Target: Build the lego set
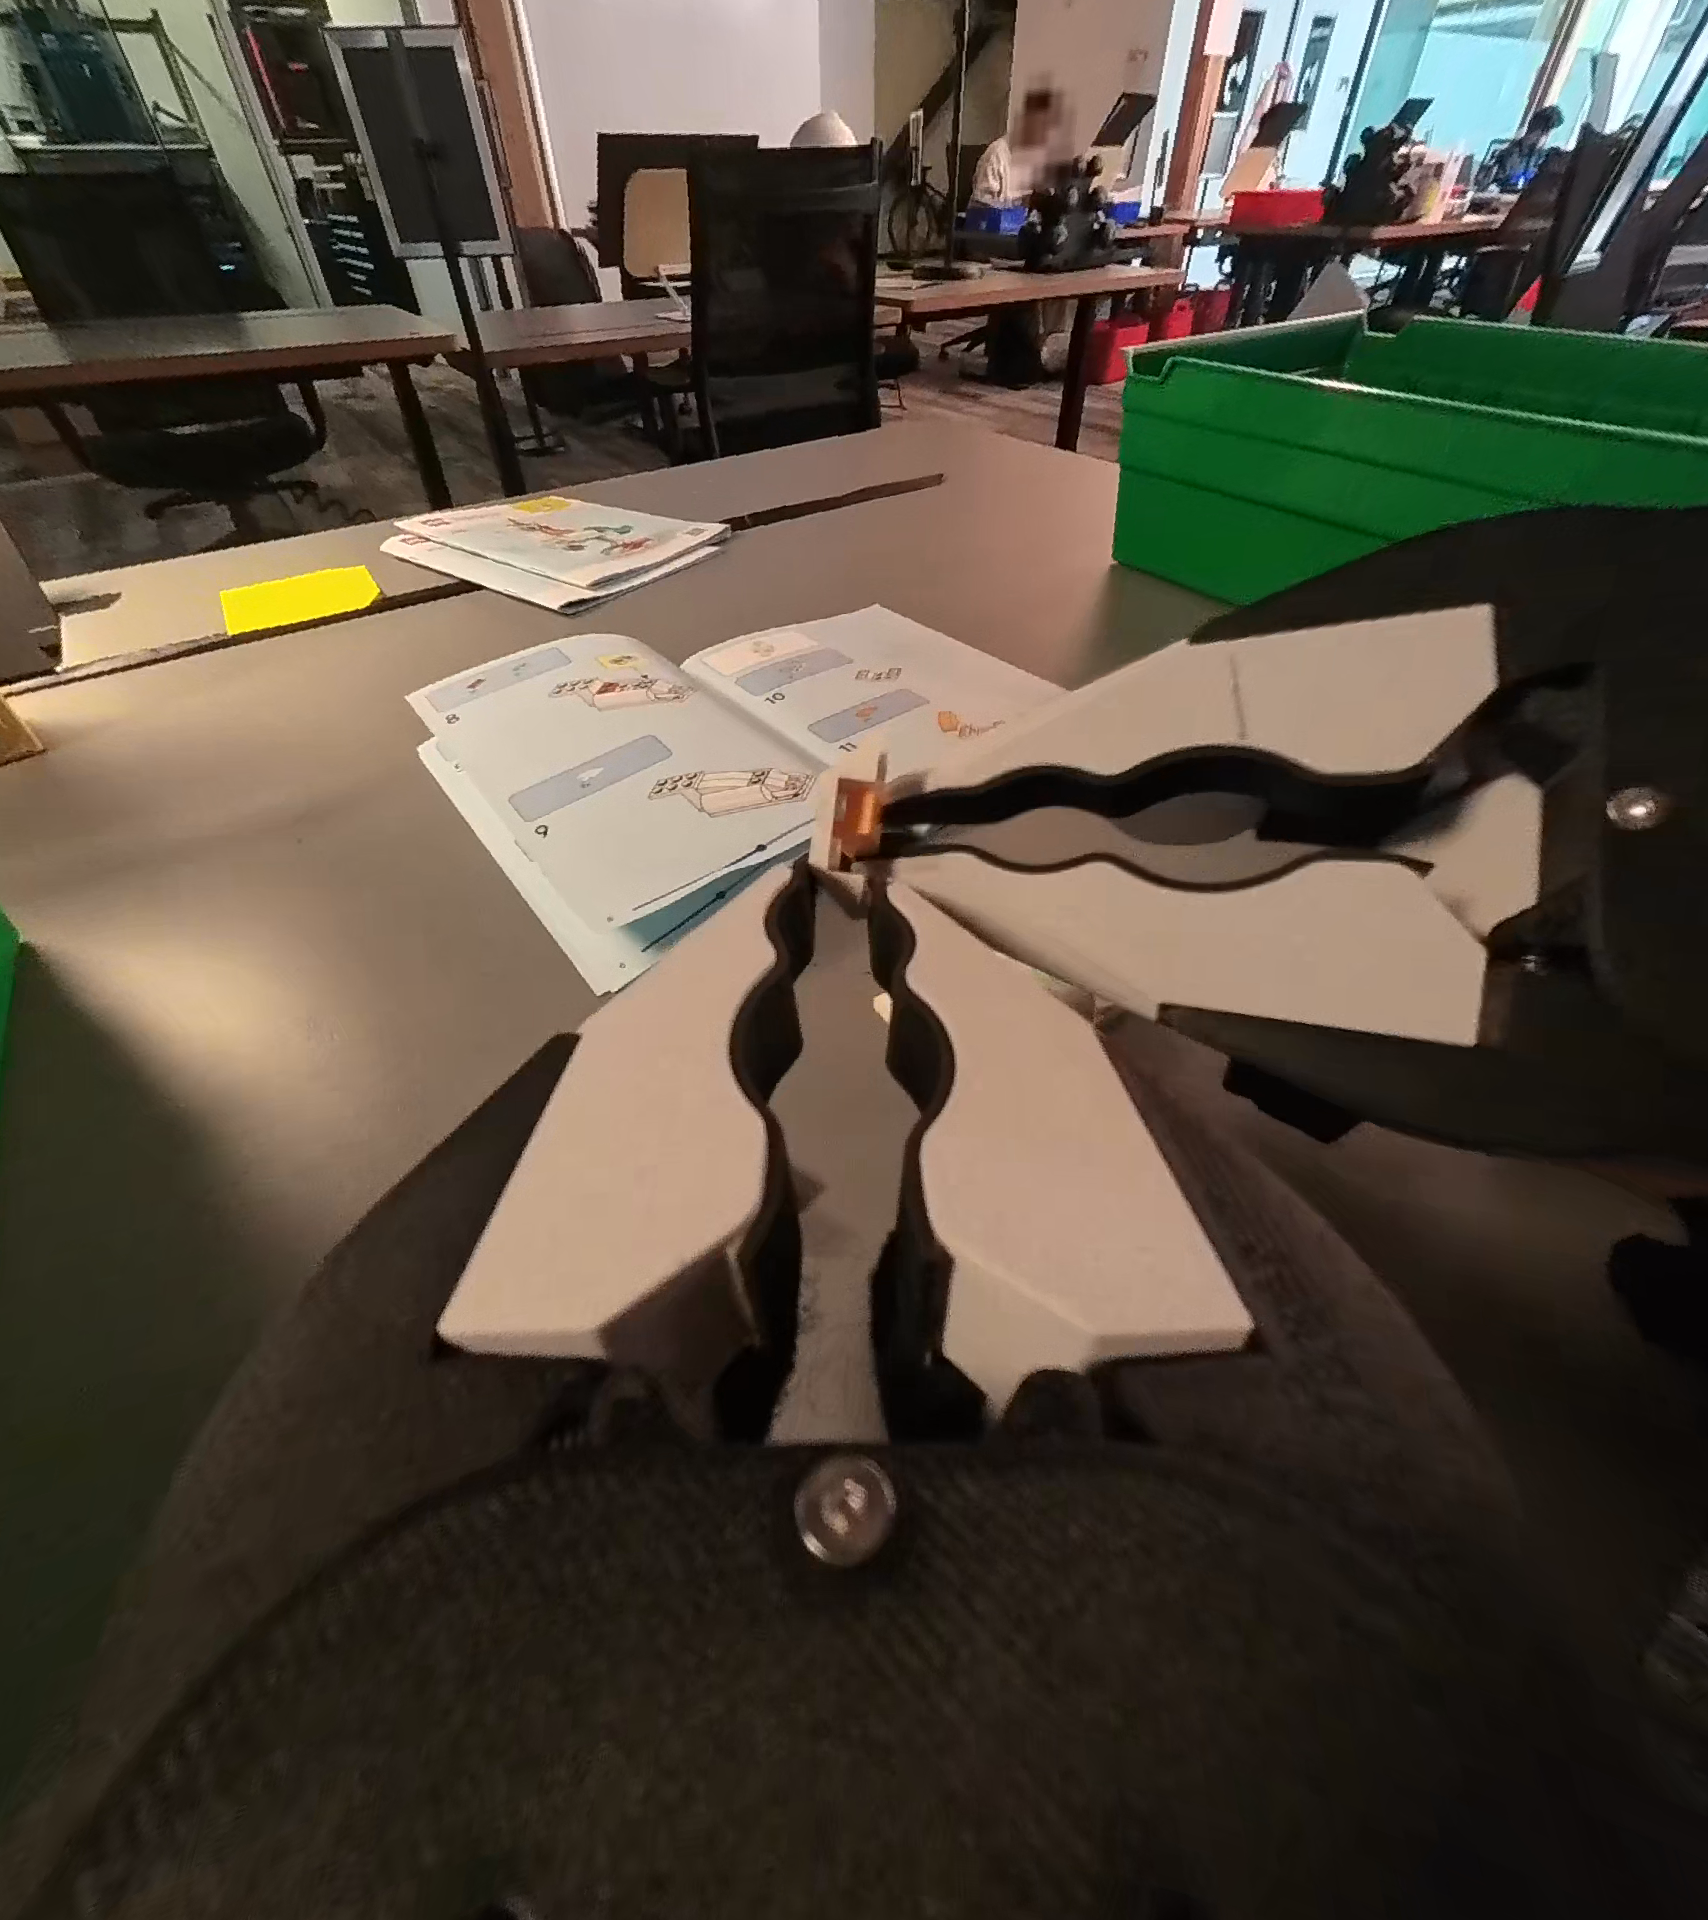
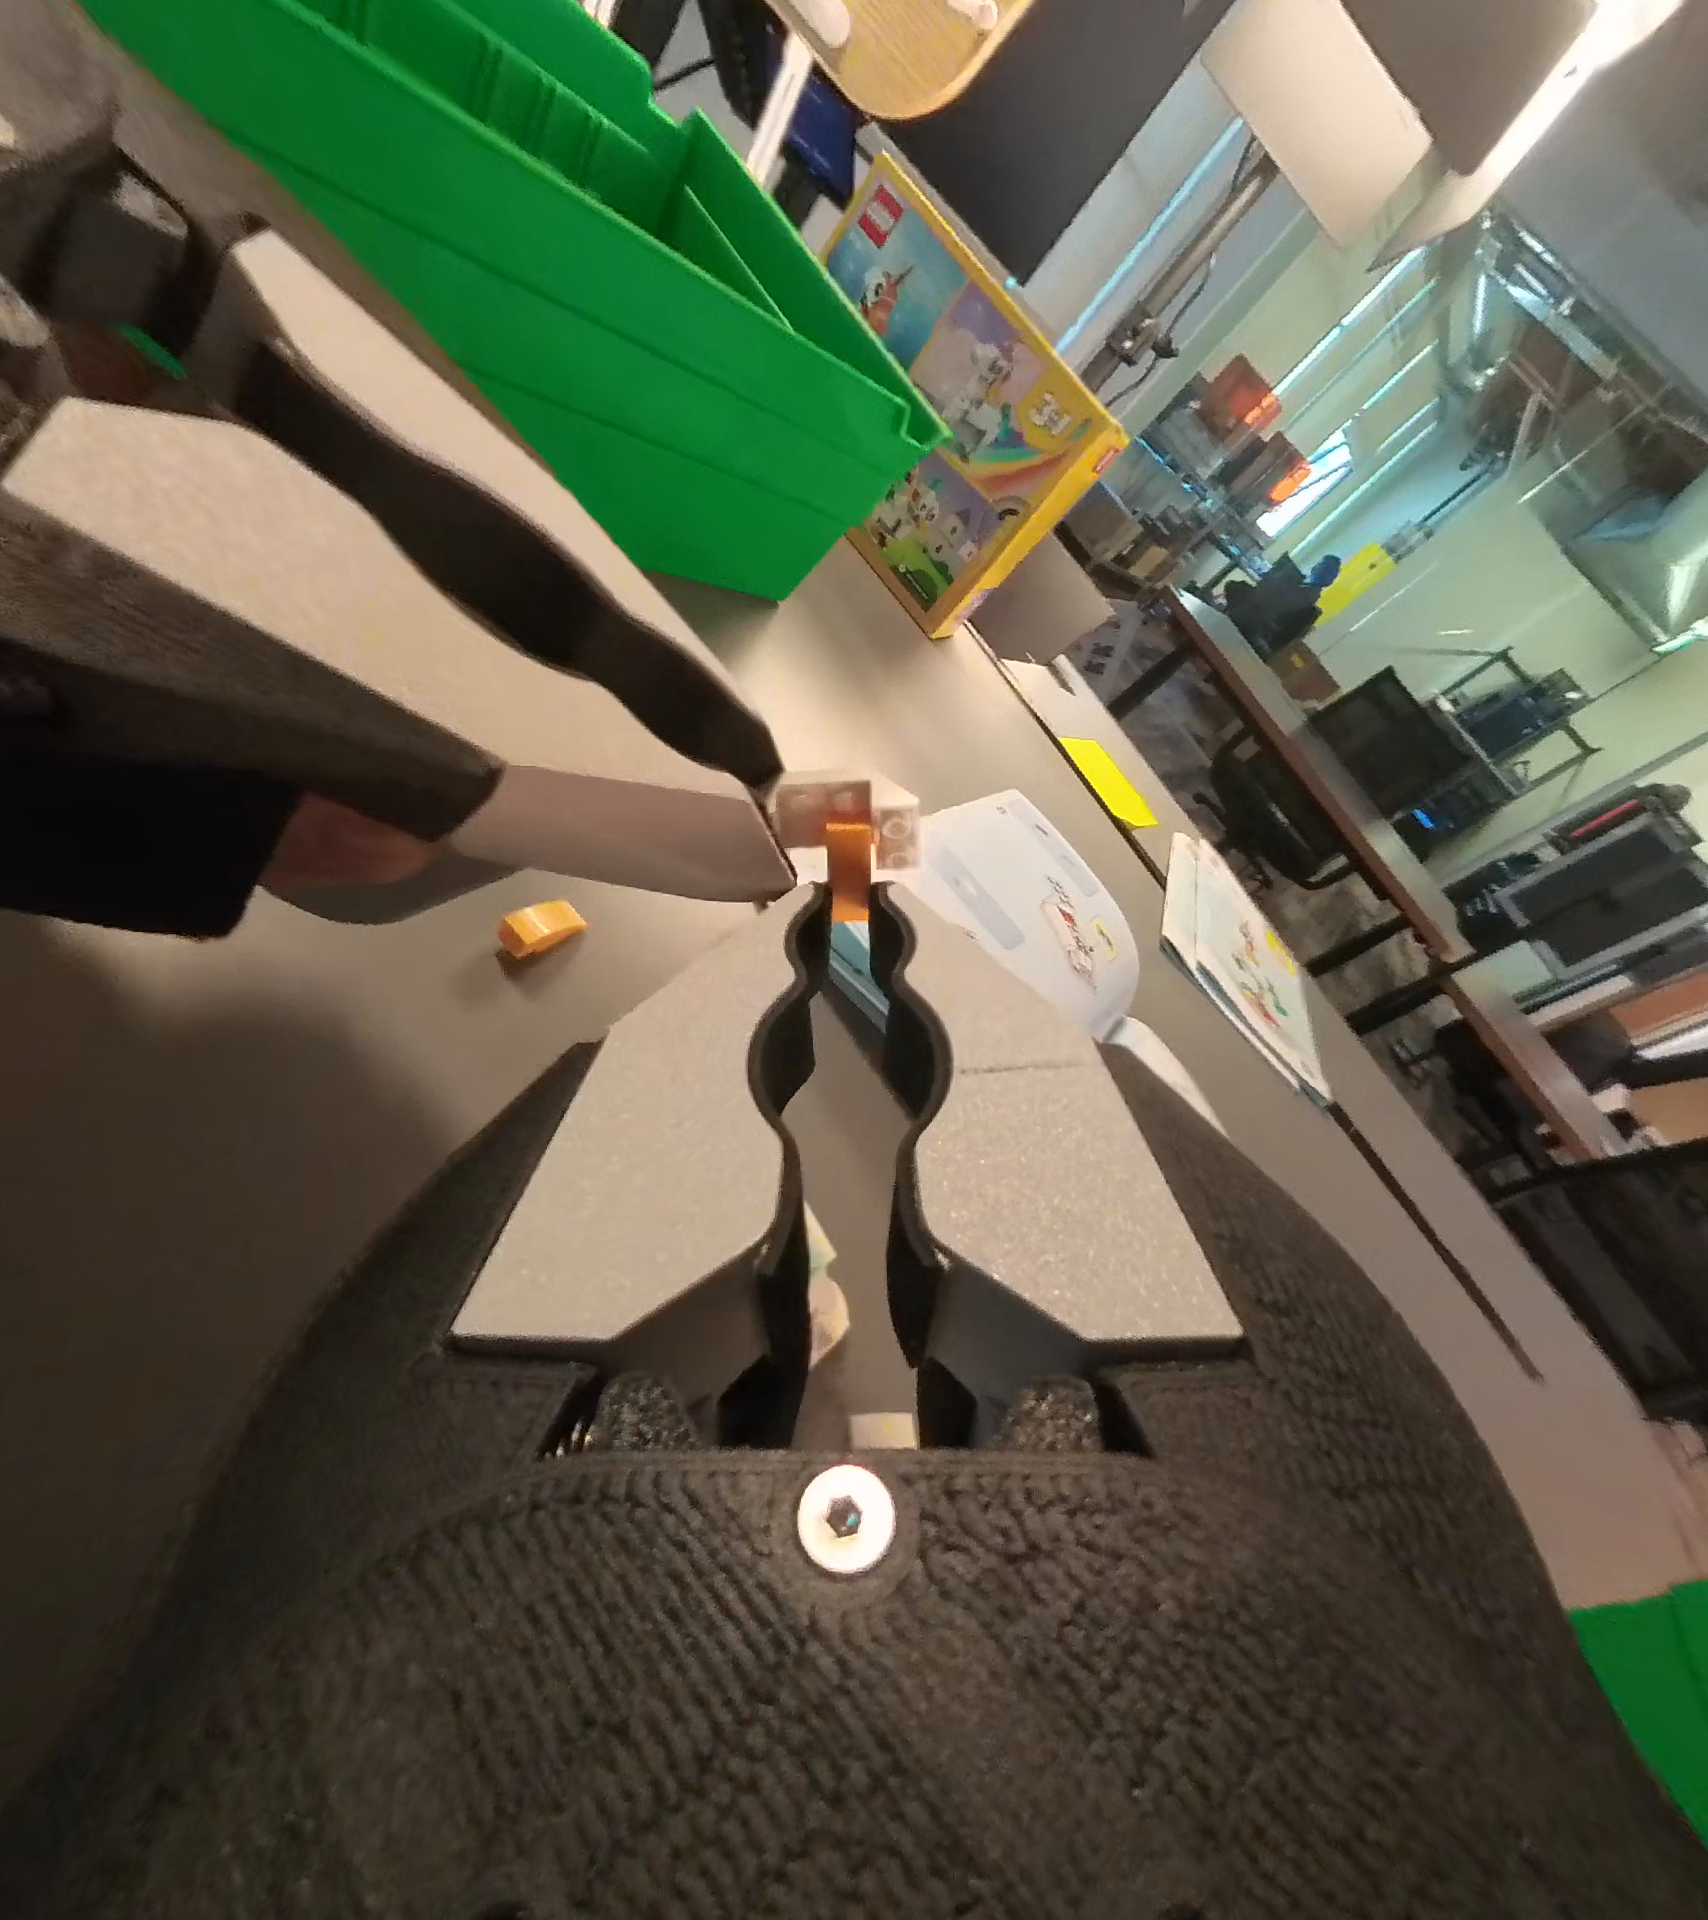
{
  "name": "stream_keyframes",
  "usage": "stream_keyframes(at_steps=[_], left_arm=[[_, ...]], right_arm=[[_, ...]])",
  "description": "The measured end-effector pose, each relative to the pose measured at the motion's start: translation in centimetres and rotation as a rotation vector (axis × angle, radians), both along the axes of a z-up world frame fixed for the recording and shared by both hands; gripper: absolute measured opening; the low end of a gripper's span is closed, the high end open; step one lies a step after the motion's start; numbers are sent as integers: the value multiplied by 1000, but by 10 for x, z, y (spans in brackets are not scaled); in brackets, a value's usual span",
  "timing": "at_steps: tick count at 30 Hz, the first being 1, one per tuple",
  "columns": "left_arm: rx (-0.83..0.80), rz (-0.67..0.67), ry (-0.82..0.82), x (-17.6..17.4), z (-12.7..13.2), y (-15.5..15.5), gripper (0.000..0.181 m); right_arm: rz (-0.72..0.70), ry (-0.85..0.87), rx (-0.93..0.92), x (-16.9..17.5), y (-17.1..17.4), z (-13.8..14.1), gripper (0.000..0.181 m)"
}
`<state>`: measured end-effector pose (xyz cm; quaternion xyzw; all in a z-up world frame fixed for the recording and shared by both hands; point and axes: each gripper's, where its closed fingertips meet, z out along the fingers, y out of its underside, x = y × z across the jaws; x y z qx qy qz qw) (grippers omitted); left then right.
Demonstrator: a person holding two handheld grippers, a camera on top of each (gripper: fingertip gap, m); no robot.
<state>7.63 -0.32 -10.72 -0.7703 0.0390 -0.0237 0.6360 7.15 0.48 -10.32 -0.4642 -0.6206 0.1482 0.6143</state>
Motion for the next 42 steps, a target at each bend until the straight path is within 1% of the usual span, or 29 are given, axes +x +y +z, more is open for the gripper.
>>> stream_keyframes(at_steps=[1,5,8,11,14,22,27,29,33,38,42], left_arm=[[-4,2,2,0,0,0,9],[-5,6,14,1,-1,1,9],[1,6,2,0,0,1,9],[-5,4,1,0,-1,2,9],[-13,20,32,0,-2,2,9],[-56,92,301,-1,-11,4,9],[-87,121,433,-1,-17,5,10],[-93,125,461,-1,-18,5,10],[-94,125,469,-2,-18,5,10],[-93,117,398,-5,-17,5,9],[-79,125,398,-5,-15,5,9]], right_arm=[[-8,-7,22,0,0,0,4],[-13,-10,13,-1,3,-1,4],[-30,-12,48,-1,3,0,4],[-19,-4,8,-2,4,-1,4],[-31,-14,8,-1,4,-3,4],[-33,-27,-154,-1,6,-13,4],[-43,-55,-172,0,8,-19,5],[-44,-64,-170,0,8,-20,5],[-41,-65,-175,0,8,-21,5],[-15,-46,-202,-3,7,-22,5],[-6,-25,-190,-5,7,-20,5]])
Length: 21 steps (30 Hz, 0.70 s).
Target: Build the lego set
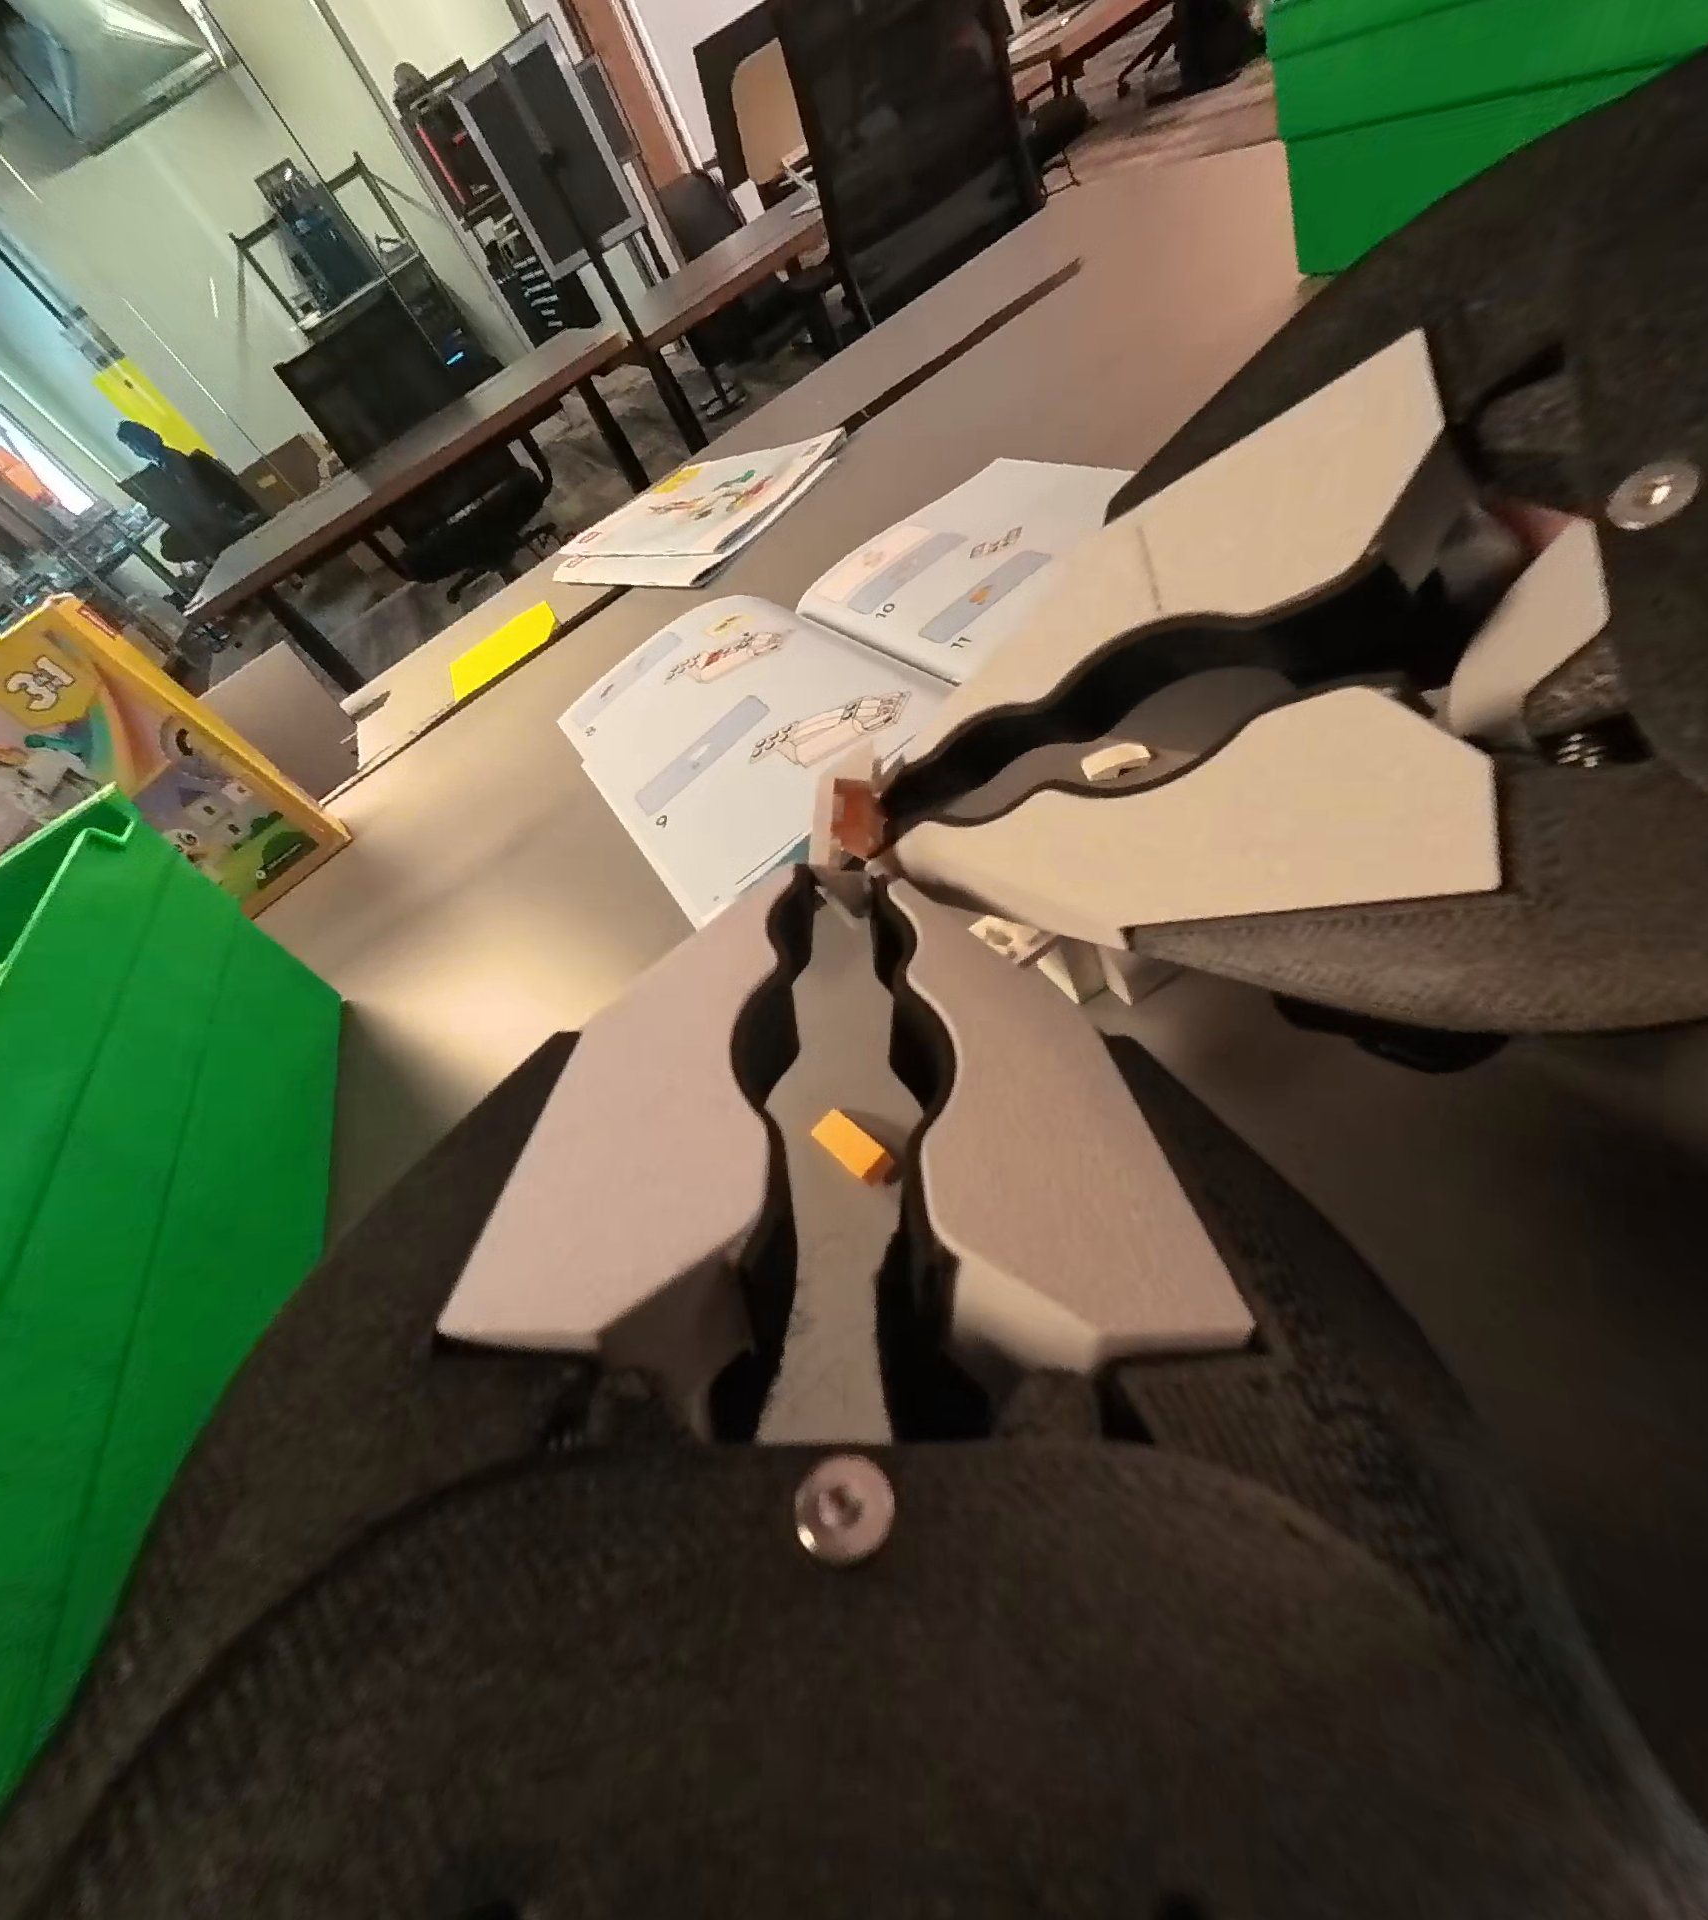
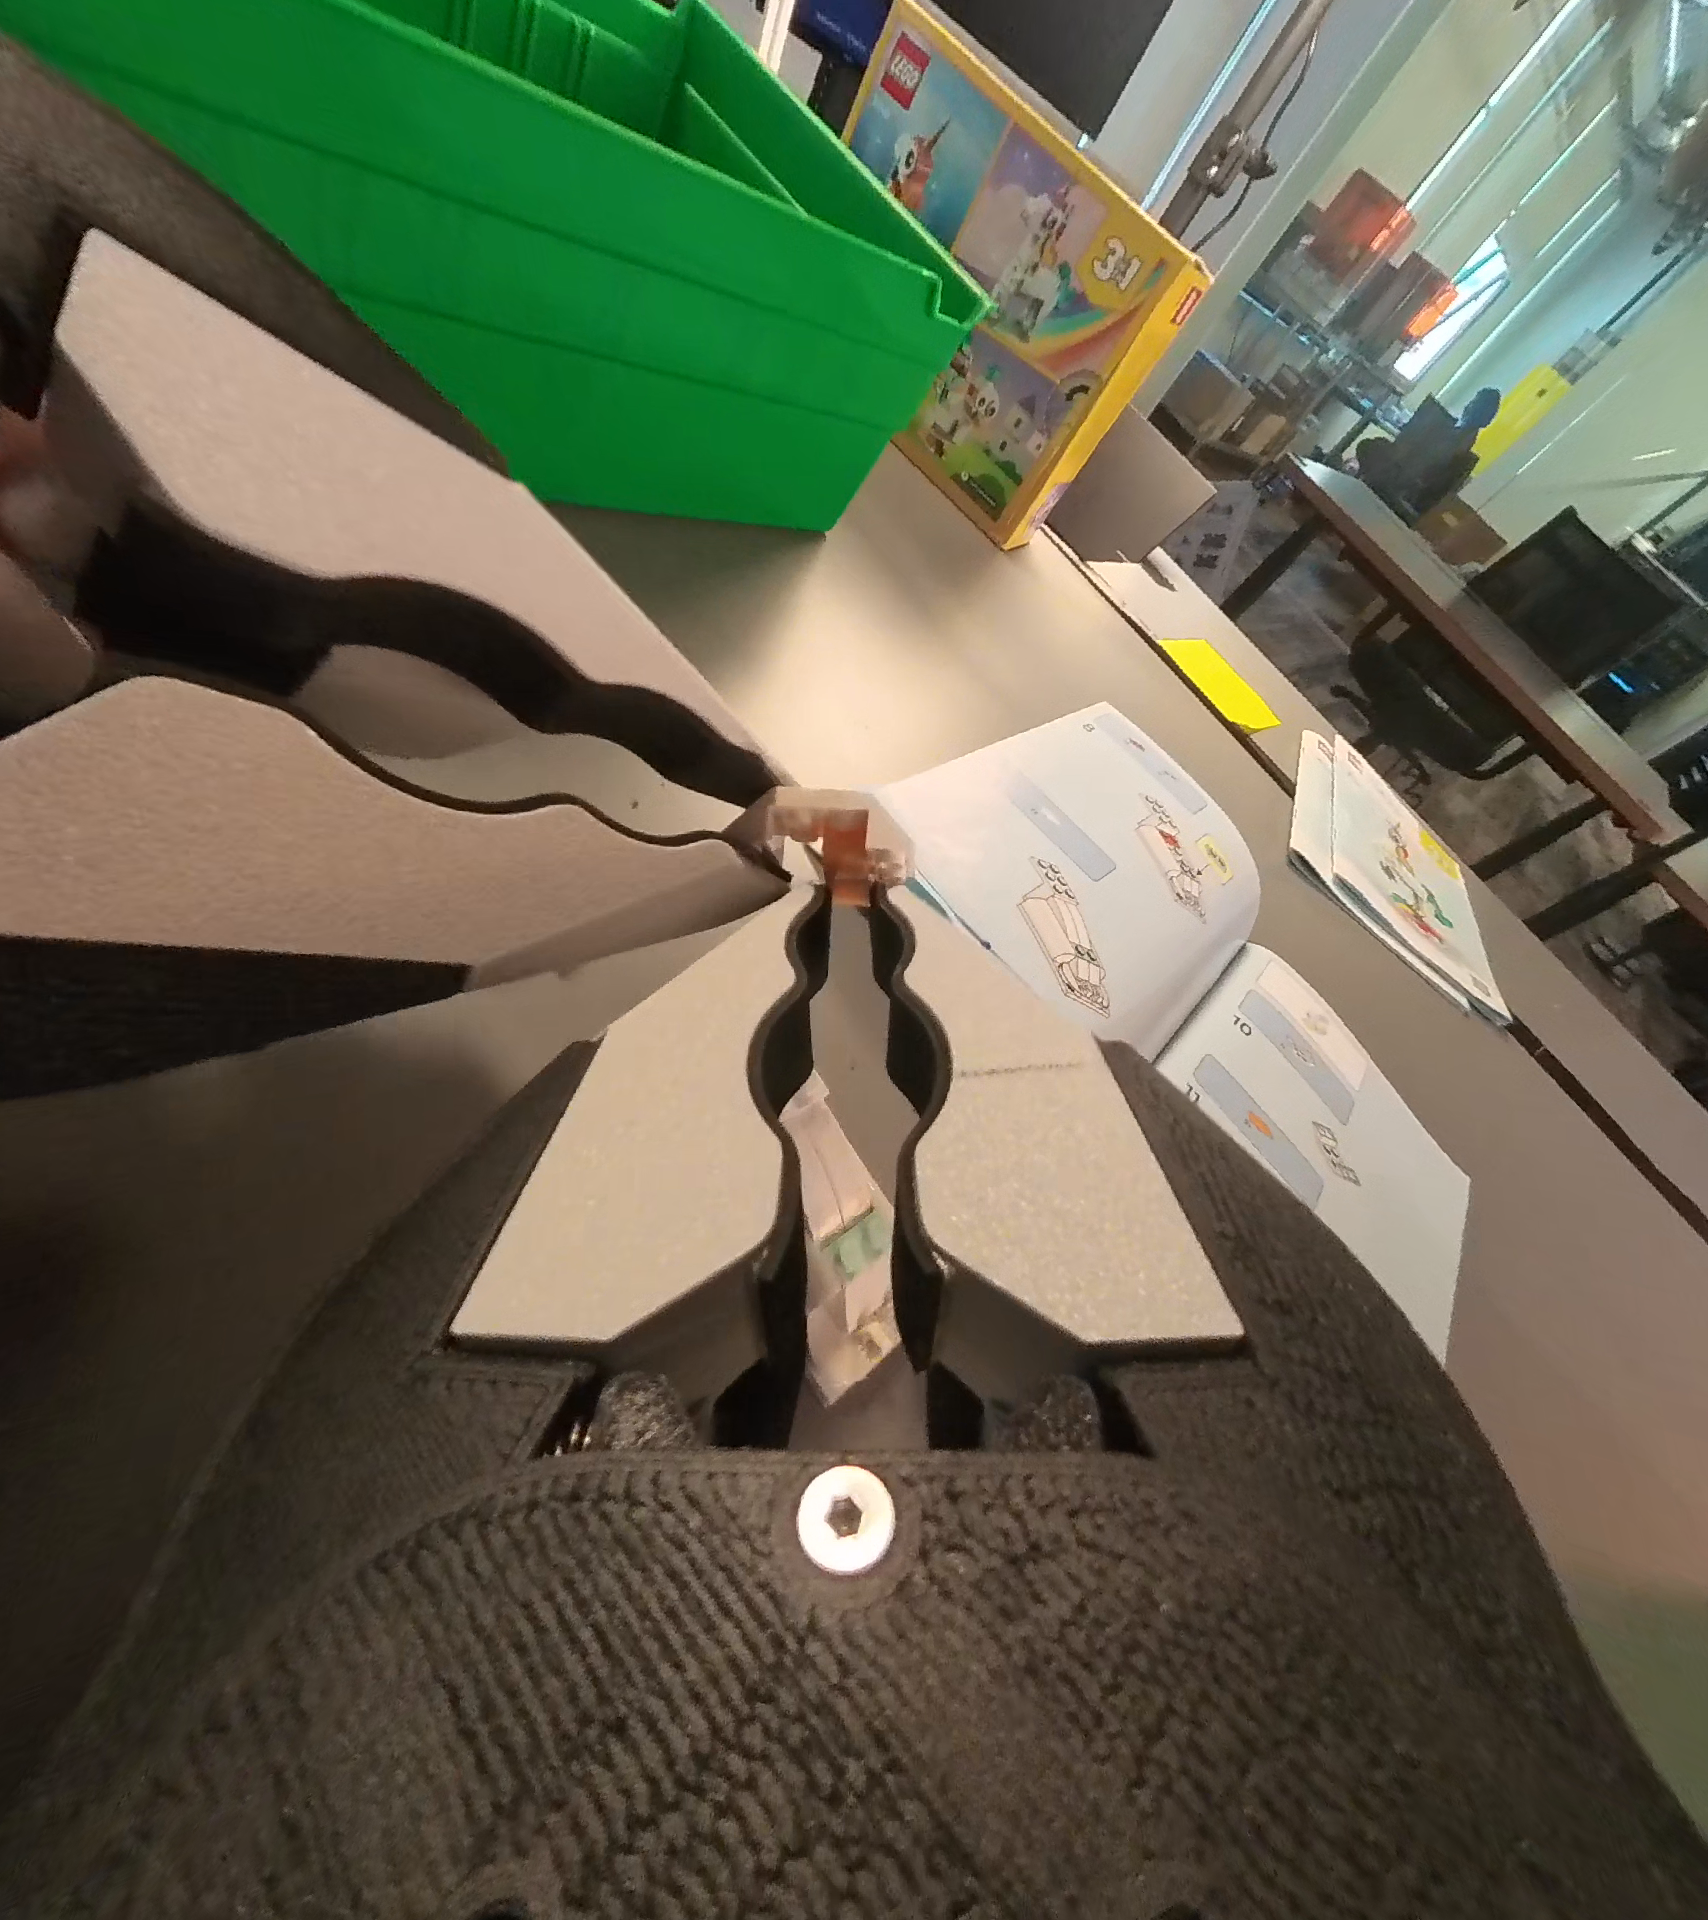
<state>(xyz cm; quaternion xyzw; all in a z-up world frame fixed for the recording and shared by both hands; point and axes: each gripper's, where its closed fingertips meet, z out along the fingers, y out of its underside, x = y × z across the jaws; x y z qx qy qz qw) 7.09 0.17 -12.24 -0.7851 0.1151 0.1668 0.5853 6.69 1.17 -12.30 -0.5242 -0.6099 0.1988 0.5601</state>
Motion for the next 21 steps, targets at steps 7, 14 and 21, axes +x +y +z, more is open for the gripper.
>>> stream_keyframes(at_steps=[7,14,21], left_arm=[[74,-15,-147,-8,12,-3,9],[204,-107,-551,-26,32,-16,9],[230,-134,-507,-22,36,-19,9]], right_arm=[[40,28,-41,-2,-5,-1,13],[44,121,-158,8,9,11,16],[58,97,-101,9,8,8,12]])
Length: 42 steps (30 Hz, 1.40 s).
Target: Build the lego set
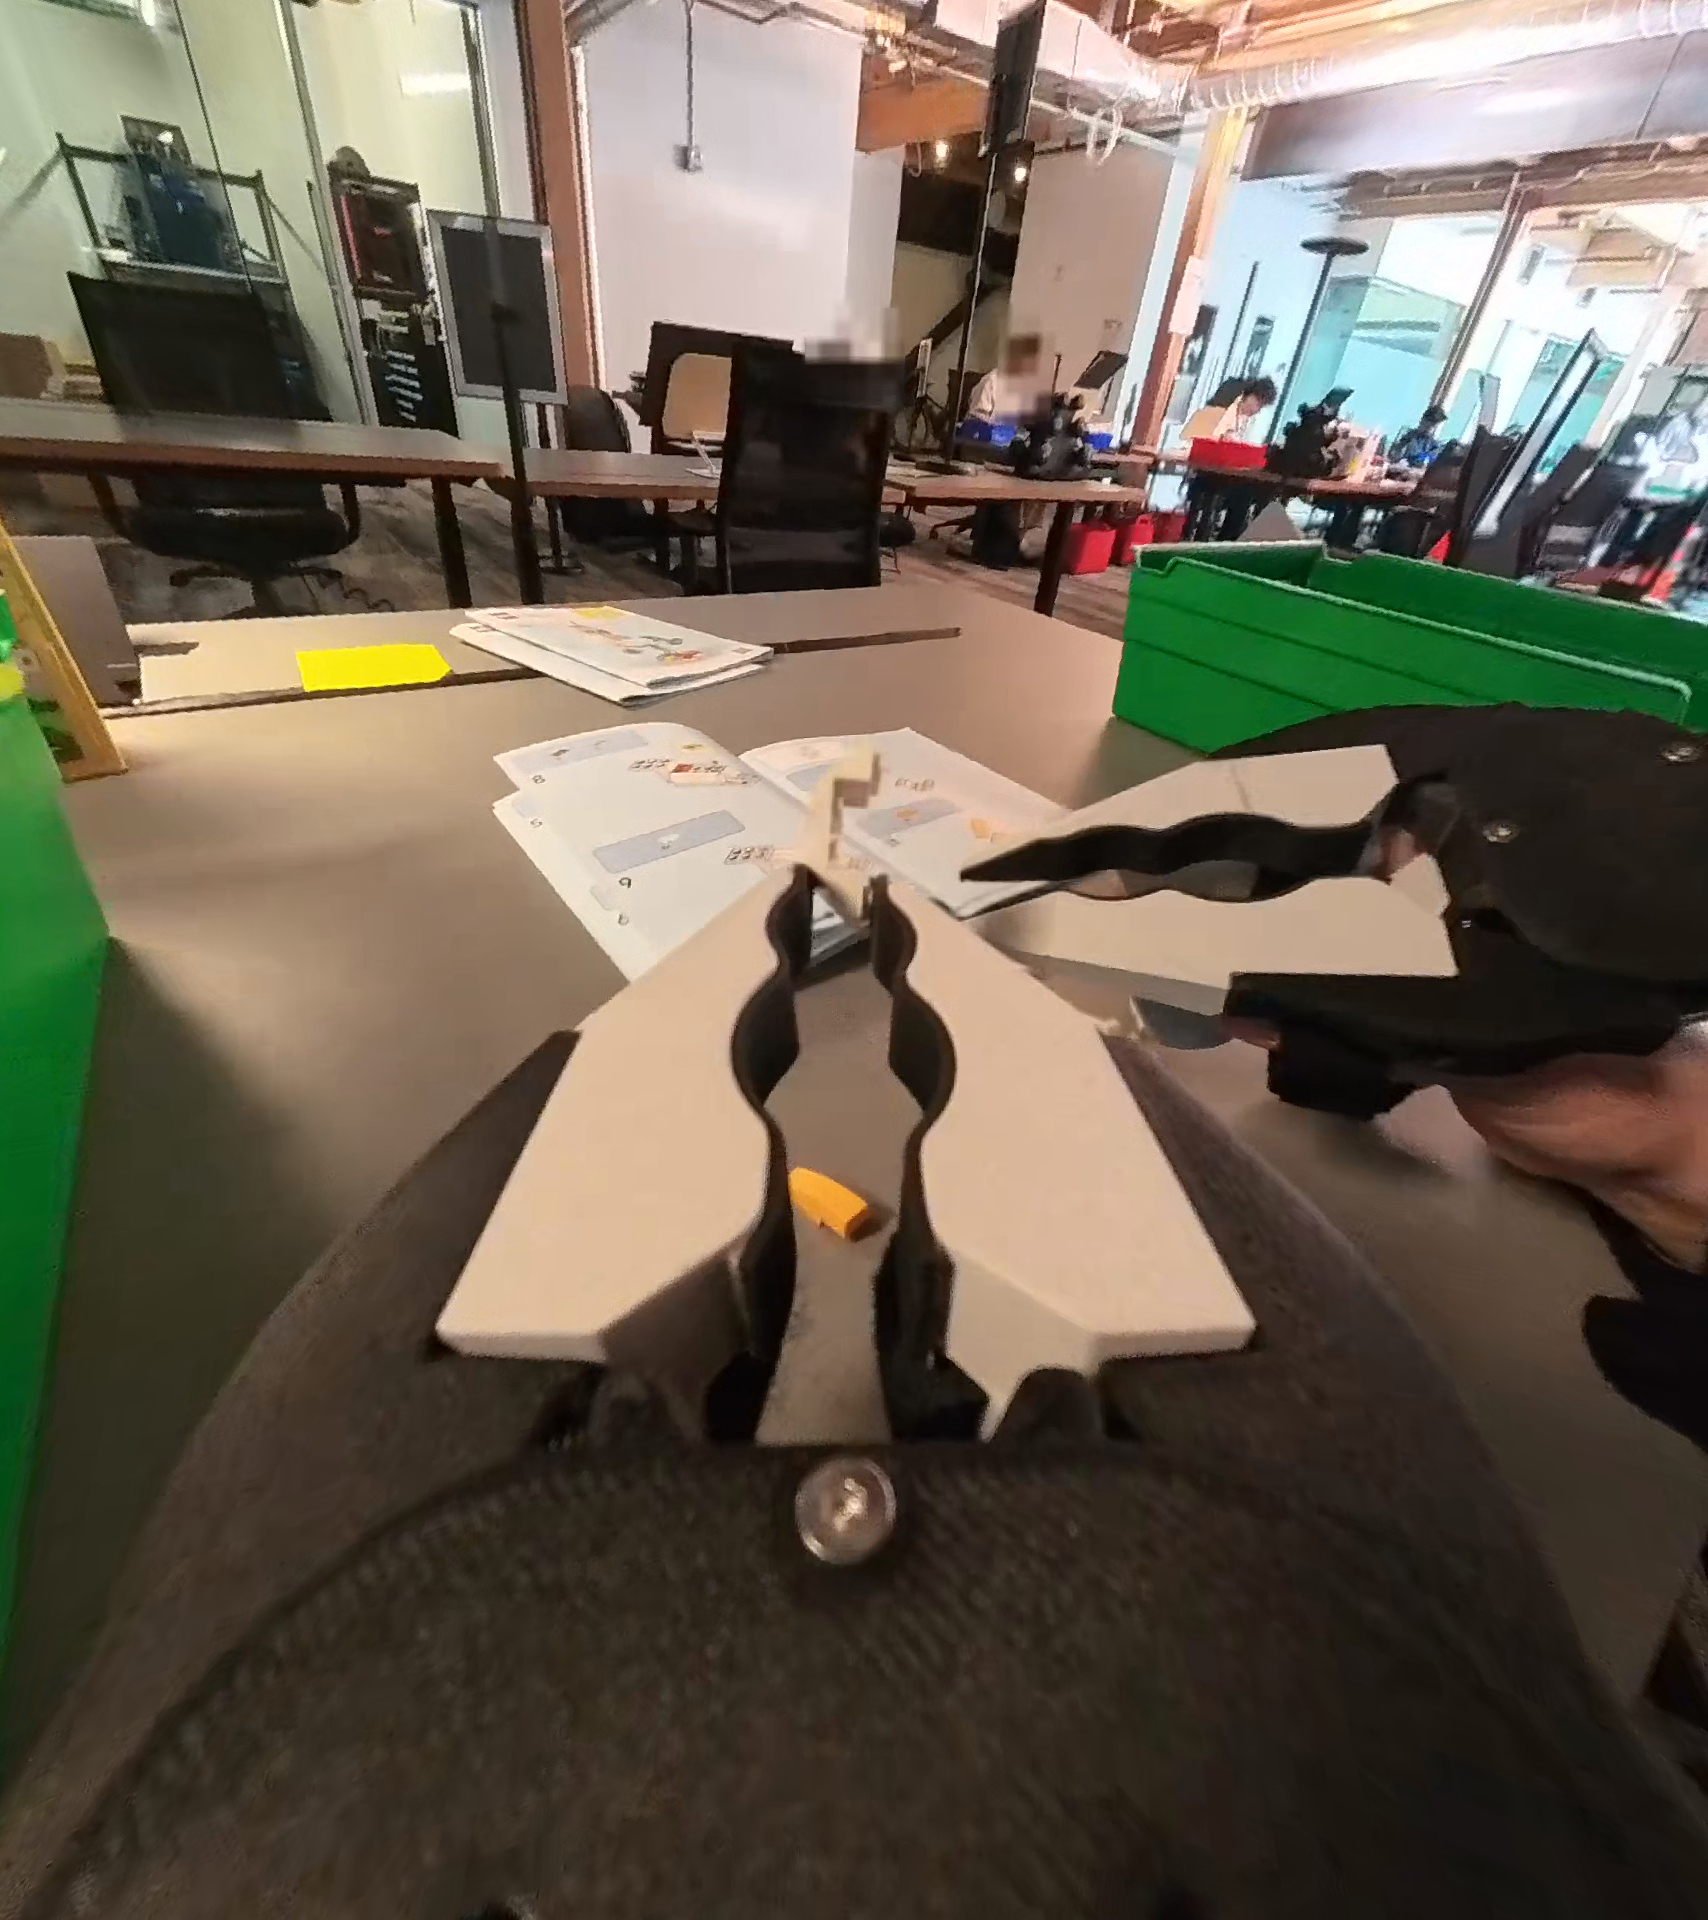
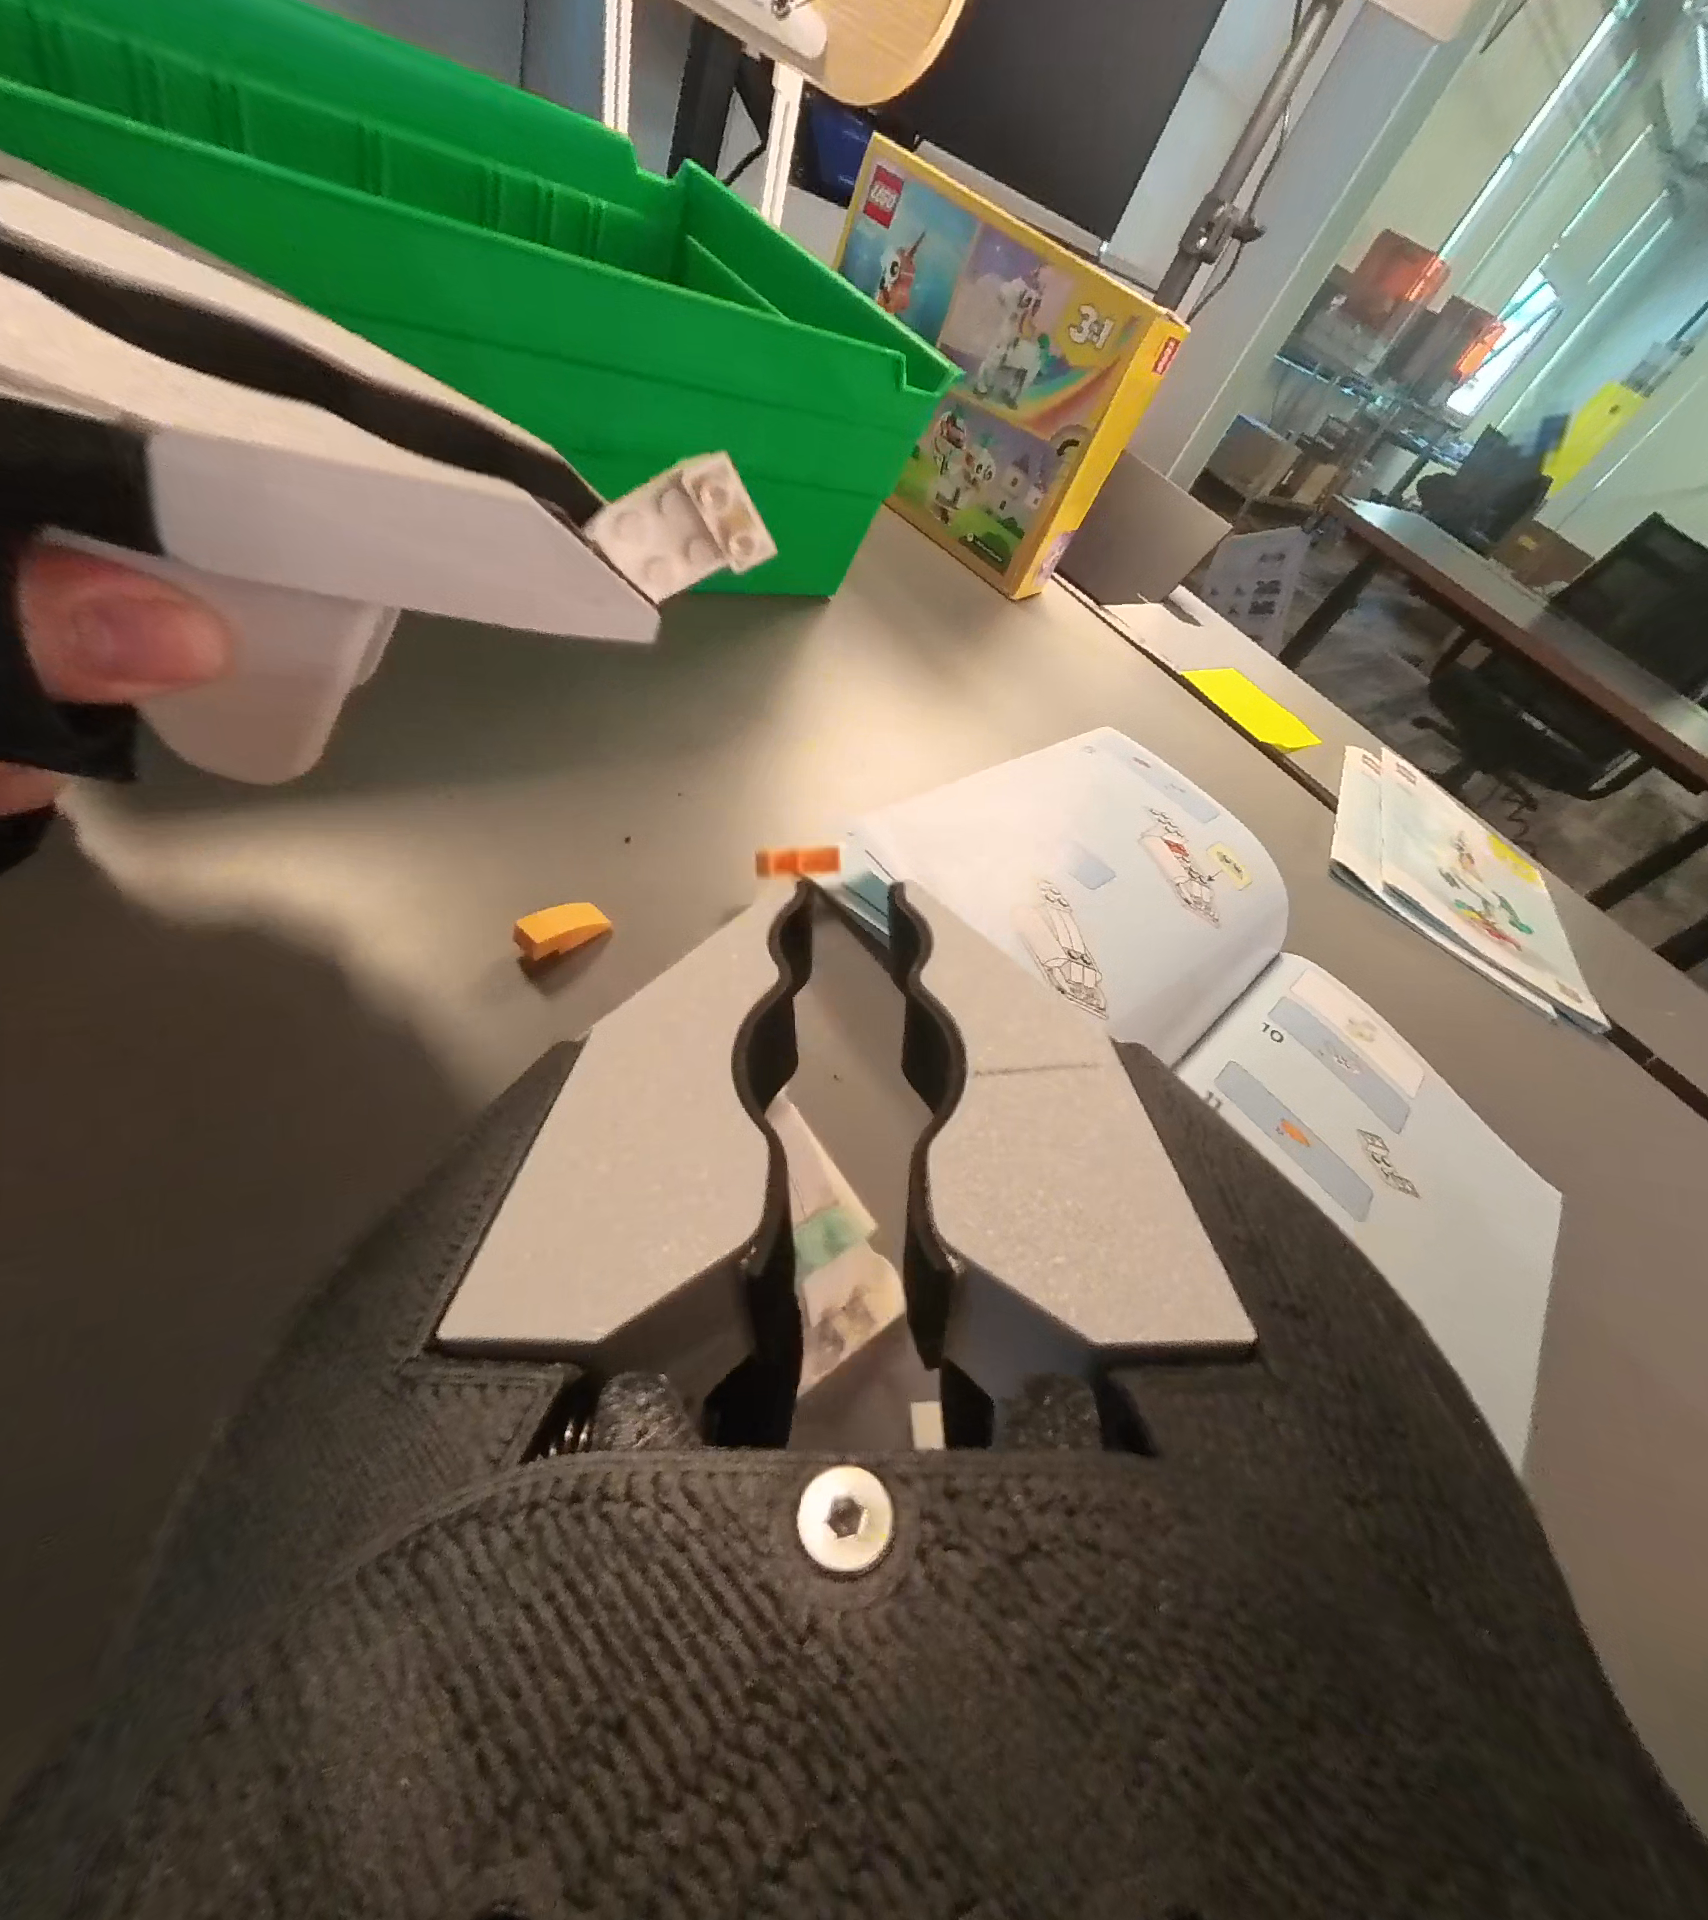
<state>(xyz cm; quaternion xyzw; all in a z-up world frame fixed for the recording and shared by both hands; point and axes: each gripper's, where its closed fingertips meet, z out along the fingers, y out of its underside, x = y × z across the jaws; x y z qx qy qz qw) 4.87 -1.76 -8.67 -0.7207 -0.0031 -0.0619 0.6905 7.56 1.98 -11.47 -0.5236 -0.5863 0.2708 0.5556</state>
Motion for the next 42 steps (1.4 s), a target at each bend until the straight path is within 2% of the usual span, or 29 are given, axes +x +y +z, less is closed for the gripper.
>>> stream_keyframes(at_steps=[5,8,12,16,22,26,32,33,35,38,40,42], left_arm=[[97,40,-53,-14,13,-11,9],[128,75,-52,-25,17,-19,10],[154,95,-64,-35,19,-30,10],[191,83,-143,-42,22,-35,10],[221,51,-214,-44,24,-38,9],[227,38,-219,-43,25,-38,9],[229,30,-224,-43,25,-38,9],[229,31,-225,-43,26,-38,9],[226,35,-225,-44,25,-37,9],[215,28,-239,-42,24,-35,9],[209,-3,-291,-38,24,-34,9],[210,-72,-418,-29,26,-34,10]], right_arm=[[22,2,-36,4,6,2,15],[102,-67,7,3,0,2,19],[270,-228,96,-8,-8,8,18],[501,-419,14,-40,-17,1,21],[572,-616,-132,-92,9,-39,19],[620,-675,-219,-104,10,-53,19],[643,-705,-230,-114,9,-66,17],[647,-698,-226,-115,8,-66,6],[646,-685,-179,-115,10,-65,4],[617,-610,5,-107,14,-52,4],[557,-518,223,-96,18,-33,4],[451,-374,531,-82,22,-3,4]])
